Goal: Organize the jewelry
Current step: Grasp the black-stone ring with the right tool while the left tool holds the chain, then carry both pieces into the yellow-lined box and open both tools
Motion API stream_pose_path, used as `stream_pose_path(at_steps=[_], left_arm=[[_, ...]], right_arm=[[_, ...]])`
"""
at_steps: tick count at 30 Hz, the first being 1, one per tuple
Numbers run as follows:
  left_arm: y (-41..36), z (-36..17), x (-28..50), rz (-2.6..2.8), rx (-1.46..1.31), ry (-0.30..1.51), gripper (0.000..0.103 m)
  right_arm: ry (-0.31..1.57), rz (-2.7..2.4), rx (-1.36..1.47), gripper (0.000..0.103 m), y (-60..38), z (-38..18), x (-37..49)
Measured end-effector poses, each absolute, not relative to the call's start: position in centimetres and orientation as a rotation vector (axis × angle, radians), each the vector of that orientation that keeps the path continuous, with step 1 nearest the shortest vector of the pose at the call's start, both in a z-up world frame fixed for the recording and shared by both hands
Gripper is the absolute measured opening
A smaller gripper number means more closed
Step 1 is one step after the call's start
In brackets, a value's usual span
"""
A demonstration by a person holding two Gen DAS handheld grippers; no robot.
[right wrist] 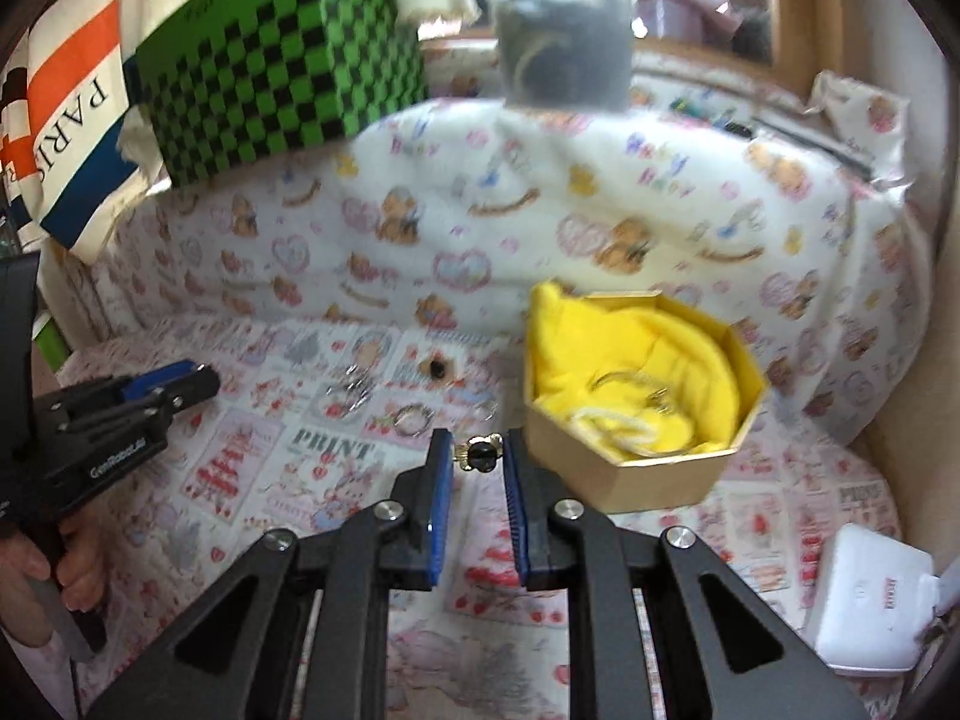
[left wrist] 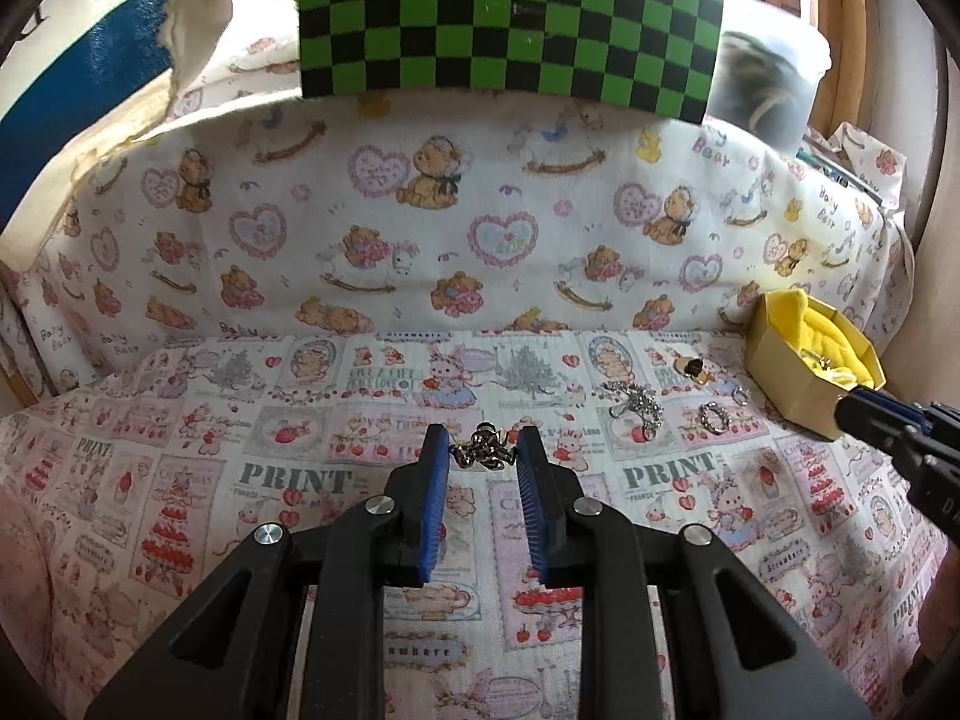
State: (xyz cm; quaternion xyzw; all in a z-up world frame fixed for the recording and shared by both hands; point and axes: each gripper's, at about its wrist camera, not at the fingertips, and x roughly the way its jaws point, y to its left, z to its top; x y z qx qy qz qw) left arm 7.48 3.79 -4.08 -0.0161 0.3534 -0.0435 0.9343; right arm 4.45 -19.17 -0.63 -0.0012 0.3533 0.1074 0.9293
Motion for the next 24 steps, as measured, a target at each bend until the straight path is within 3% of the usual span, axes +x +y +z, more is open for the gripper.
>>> stream_pose_path(at_steps=[24], left_arm=[[3.2, -3.0, 6.3, -0.071, 0.001, 0.64, 0.022]], right_arm=[[0.57, 0.114, 0.061, 0.015, -22.7, 0.5, 5.8]])
